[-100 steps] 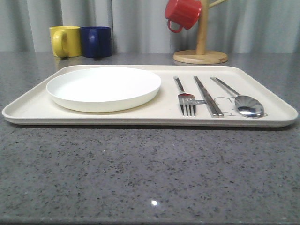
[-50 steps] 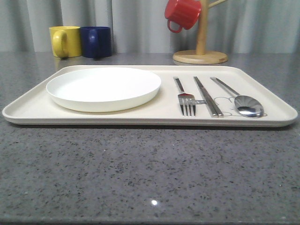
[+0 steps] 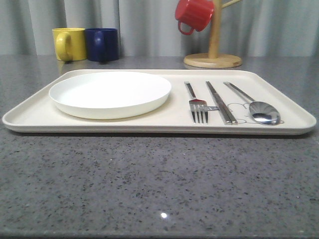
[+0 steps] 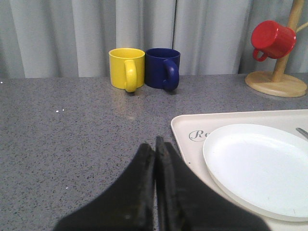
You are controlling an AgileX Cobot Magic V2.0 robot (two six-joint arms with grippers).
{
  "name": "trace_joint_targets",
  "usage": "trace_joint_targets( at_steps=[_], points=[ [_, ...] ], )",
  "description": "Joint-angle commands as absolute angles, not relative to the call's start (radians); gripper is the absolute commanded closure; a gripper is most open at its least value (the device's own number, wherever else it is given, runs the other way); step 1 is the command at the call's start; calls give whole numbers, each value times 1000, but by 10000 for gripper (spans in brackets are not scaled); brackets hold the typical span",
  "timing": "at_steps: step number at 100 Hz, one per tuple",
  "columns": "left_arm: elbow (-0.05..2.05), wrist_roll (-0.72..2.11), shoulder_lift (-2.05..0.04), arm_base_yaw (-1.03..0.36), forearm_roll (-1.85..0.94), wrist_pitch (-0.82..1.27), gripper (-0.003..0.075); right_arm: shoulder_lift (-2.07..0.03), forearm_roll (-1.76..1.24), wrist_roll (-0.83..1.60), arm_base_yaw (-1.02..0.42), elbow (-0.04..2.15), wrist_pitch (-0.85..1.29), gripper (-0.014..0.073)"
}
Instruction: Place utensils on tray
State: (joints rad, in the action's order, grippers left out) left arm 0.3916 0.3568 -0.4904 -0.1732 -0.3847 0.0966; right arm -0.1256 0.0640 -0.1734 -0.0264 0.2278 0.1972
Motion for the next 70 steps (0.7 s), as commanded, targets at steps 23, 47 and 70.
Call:
trace_joint_targets(
  at_steps=[23,47,70],
  points=[
    [421,349,-494,-173,-388,21,738,27,77,-164,-24,91,97,662],
    [421,349,-496,-173,-388,21,738,27,77,-164,-24,18,61,662],
    [421,349,-496,-173,-388,21,738,27,77,-164,-24,-10,-31,662]
  ],
)
